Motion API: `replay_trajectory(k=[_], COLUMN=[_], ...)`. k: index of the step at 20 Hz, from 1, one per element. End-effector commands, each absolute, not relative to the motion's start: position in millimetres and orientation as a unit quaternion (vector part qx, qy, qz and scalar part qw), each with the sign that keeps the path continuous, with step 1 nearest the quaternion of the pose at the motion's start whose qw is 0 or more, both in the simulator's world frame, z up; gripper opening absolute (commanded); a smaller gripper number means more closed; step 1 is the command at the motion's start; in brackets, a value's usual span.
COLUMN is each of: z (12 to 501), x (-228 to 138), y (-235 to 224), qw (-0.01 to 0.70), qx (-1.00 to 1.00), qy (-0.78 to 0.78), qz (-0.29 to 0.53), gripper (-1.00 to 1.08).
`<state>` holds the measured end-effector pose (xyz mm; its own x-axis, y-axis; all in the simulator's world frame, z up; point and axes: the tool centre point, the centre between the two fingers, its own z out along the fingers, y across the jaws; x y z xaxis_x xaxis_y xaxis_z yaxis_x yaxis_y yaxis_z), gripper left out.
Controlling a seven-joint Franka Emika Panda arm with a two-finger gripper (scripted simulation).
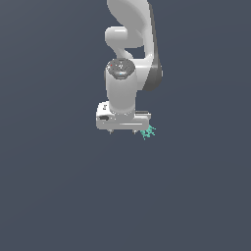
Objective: Pick up the object and move it to a goal position.
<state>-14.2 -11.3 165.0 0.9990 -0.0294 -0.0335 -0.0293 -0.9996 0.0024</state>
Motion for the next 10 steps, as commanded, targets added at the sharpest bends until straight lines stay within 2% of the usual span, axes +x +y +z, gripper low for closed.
replay_trajectory(k=[1, 10], z=[165.0, 157.5], x=[-14.2, -18.6], y=[-11.3, -8.5], qw=[0.001, -0.015], qx=[1.0, 0.999], qy=[-0.015, -0.02], qz=[-0.017, -0.025], gripper=[1.0, 1.0])
